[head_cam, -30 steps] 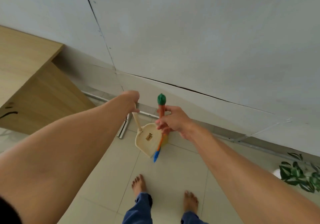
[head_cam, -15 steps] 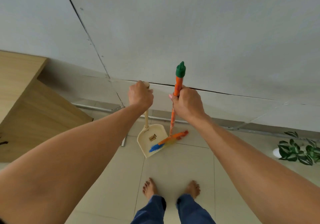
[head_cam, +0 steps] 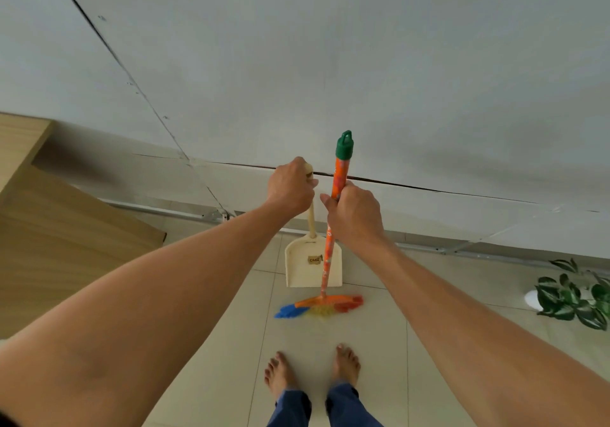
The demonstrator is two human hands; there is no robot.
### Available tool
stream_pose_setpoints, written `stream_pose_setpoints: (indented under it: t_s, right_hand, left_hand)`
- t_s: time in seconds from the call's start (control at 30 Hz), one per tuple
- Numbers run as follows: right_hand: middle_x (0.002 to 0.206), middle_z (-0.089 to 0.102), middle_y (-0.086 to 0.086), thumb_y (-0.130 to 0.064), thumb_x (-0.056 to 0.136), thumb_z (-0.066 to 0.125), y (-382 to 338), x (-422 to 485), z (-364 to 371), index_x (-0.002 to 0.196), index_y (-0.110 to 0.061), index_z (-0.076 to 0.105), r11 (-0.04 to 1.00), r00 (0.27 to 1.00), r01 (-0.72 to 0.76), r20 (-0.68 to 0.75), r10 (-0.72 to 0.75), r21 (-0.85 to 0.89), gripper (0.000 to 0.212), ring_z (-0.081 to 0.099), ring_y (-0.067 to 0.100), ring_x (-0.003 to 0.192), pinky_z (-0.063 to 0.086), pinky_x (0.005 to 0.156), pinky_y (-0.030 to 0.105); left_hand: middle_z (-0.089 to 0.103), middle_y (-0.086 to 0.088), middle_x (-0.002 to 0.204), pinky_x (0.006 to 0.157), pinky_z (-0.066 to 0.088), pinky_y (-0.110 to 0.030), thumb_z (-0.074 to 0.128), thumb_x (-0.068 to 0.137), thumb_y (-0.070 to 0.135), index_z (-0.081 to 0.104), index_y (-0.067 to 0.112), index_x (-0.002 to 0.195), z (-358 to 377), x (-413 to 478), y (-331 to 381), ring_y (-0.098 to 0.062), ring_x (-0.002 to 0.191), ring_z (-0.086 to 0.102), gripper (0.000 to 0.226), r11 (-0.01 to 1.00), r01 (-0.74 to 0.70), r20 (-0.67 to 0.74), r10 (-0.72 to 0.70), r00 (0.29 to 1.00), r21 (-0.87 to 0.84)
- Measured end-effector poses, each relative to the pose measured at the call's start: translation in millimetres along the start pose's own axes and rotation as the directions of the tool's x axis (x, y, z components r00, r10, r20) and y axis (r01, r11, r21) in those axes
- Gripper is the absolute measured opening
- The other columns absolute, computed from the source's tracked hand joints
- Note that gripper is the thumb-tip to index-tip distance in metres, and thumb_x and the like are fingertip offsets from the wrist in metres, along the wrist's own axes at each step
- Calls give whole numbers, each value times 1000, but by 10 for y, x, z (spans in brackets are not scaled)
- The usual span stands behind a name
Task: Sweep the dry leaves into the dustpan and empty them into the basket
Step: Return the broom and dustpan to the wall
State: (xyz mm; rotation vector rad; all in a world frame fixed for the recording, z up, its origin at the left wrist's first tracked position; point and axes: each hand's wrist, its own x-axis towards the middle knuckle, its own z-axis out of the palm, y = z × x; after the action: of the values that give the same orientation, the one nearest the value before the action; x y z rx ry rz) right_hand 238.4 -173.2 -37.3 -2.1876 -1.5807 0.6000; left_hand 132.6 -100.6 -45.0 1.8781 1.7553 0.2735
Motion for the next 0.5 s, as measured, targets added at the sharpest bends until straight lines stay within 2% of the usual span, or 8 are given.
stream_pose_setpoints:
  t_s: [0.1,0.2,0.27,0.4,0.5]
  right_hand:
    - [78,58,-6,-41,97,57,54,183,59,103,-10,62,999,999,25,-22,-25,37,32,55,13,64,31,49,13]
    - [78,56,-8,-42,97,57,87,404,32,103,-12,63,997,998,53,-36,-51,62,31,54,14,67,28,49,14]
    - [76,56,-8,-41,97,57,128,549,35,101,-13,64,997,998,45,-34,-43,65,29,58,16,69,30,50,16]
    - [88,67,2,-33,97,55,165,819,112,104,-9,67,999,1000,12,0,-12,-30,28,62,23,75,40,60,26]
    - [91,69,5,-28,96,53,162,991,206,102,-8,67,999,1000,-11,16,11,-32,25,61,24,74,41,62,28]
  left_hand:
    - [69,-6,106,73,42,-30,64,100,28,61,12,119,98,174,50,-18,87,54,25,1000,2,-10,-2,1000,-25]
    - [69,-6,107,75,45,-31,69,96,29,64,11,113,141,329,63,-21,90,58,25,997,4,-53,-8,999,-83]
    - [68,-7,110,78,46,-32,72,94,29,67,10,112,151,417,84,-23,97,61,26,996,-13,-72,6,997,-92]
    - [65,-3,107,75,38,-27,73,94,29,67,9,110,114,562,151,-17,90,54,26,997,-46,-112,40,993,-58]
    - [68,-6,106,74,41,-28,70,95,23,66,8,107,97,636,175,-23,93,62,20,997,-79,-103,76,992,-24]
